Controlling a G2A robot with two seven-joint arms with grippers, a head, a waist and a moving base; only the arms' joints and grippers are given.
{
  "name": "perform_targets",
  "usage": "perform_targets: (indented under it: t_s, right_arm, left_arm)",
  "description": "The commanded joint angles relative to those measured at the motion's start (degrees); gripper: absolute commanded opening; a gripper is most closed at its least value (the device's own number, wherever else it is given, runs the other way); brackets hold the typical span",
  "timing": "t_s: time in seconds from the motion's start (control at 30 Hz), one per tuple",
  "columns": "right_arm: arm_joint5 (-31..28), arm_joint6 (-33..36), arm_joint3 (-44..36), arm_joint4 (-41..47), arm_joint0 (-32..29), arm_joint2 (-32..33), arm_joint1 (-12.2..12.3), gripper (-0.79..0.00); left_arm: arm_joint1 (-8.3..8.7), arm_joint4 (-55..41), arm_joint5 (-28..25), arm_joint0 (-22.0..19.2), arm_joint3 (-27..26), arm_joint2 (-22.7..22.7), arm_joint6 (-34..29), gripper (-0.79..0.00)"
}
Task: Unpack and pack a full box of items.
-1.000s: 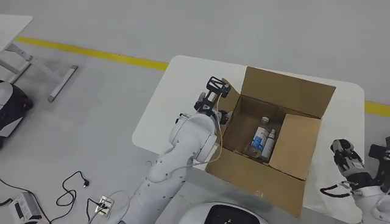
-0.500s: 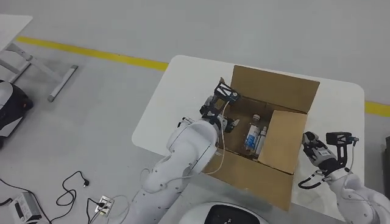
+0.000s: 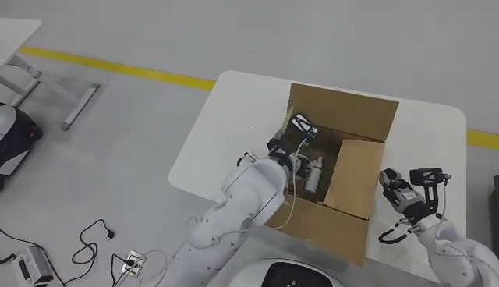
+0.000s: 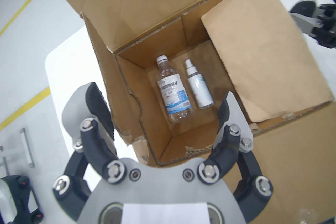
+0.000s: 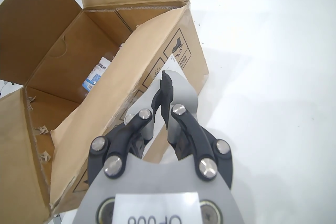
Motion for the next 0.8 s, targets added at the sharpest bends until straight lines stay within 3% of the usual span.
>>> perform_targets:
  t_s: [0.0, 0.23, 0.47, 0.77]
  right_arm:
    - [0.20, 0.27, -0.99, -0.13, -0.75, 0.40, 0.07, -0.785]
    - [1.20, -0.33, -3.93, 0.04, -2.55, 1.51, 0.09, -0.785]
    - [2.17, -2.00, -10.64, 1.16, -5.85, 5.03, 0.37, -0.785]
    - [-2.53, 8.83, -15.39, -1.14, -3.72, 2.99, 0.71, -0.785]
  left_arm:
    - [0.01, 2.24, 1.74, -0.22, 0.87, -0.88, 0.26, 0.000]
    - [0.30, 7.29, 4.40, -1.46, 3.77, -5.98, -1.23, 0.000]
    - [0.37, 13.29, 5.57, -2.47, 8.47, -7.74, -2.36, 0.000]
    - [0.27, 14.84, 5.30, -3.11, 14.87, -9.58, -2.71, 0.000]
